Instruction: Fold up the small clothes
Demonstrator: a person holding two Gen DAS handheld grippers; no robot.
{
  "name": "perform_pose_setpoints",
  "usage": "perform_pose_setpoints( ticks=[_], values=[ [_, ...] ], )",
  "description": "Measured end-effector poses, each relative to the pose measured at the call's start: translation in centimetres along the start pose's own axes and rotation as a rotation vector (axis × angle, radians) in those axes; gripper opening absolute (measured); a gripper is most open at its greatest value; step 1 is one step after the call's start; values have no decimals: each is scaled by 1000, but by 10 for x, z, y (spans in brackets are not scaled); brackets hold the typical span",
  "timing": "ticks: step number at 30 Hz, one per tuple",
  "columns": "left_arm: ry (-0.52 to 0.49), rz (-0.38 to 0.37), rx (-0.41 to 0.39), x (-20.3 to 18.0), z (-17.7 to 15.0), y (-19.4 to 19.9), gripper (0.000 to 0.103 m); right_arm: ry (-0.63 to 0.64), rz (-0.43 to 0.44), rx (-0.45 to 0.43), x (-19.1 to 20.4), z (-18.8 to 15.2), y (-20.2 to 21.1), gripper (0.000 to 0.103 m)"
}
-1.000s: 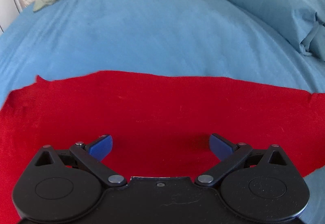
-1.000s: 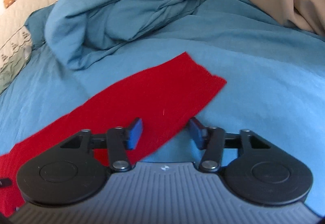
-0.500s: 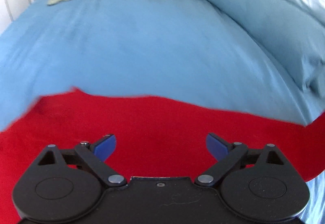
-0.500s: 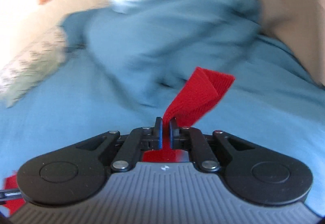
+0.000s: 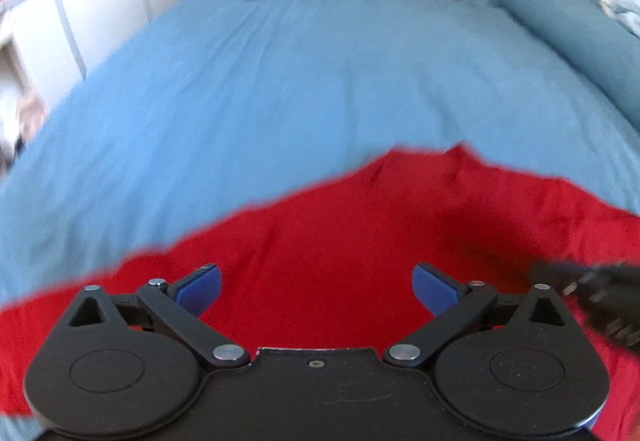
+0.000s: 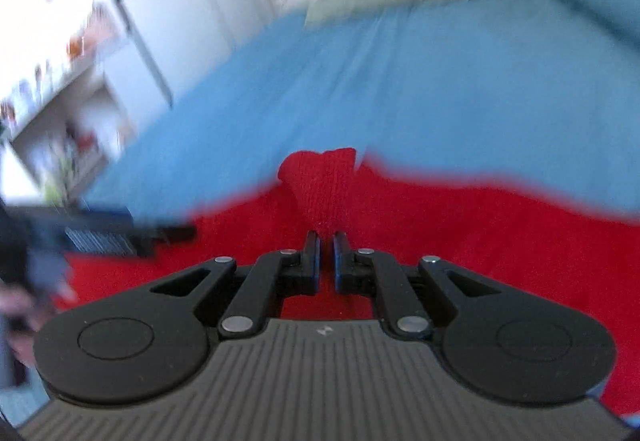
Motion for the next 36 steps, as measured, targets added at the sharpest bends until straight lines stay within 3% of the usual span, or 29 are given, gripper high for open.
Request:
perform_pose_setpoints(
  ticks=[3,6,8,10,11,12,16,19,21,23,25,28,32,36],
  values=[
    [38,-28,34,12,-22,-5,103,-24,-2,38,4,-24,-16,22],
    [48,-51,58,8,-32,-8,103,2,-6,34,6,-28,-18,23],
    [71,-107,79,1,-36,-9,103,55,-3,39,8,-27,-17,28],
    [100,-175,93,-8,-32,-9,103,114,21,56,13,-26,-16,50],
    [104,-193,97,-17,-30,-7,103,143,28,58,15,-26,-10,70],
    [99,-207,97,-25,-28,-4,102,172,21,54,17,-25,-4,82],
    [67,-279,110,-57,-28,1,99,242,-59,49,3,-28,33,85],
    [71,-337,143,-81,-30,-7,90,219,-146,36,-22,-37,69,89],
    [104,-352,182,-94,-37,-17,78,174,-223,22,-43,-43,95,98],
    [139,-343,196,-101,-40,-24,74,104,-330,27,-68,-59,116,100],
    [163,-307,156,-104,-41,-26,71,55,-396,46,-86,-75,127,100],
    [152,-271,121,-107,-37,-30,53,6,-457,80,-108,-98,137,100],
    [179,-235,83,-100,-24,-37,4,-57,-519,96,-129,-111,135,100],
    [206,-243,-5,-95,-2,-19,4,-112,-536,66,-138,-101,125,100]
  ],
)
Point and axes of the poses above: each gripper's, at about its wrist camera, not at the fingertips, and y roughly against the way its jaws point, x to its left, z to its top, the point moved 8 cm from there along -y, roughly the way its jaws point, and after that the axes turned 4 degrees about y, right-handed, at the moved point
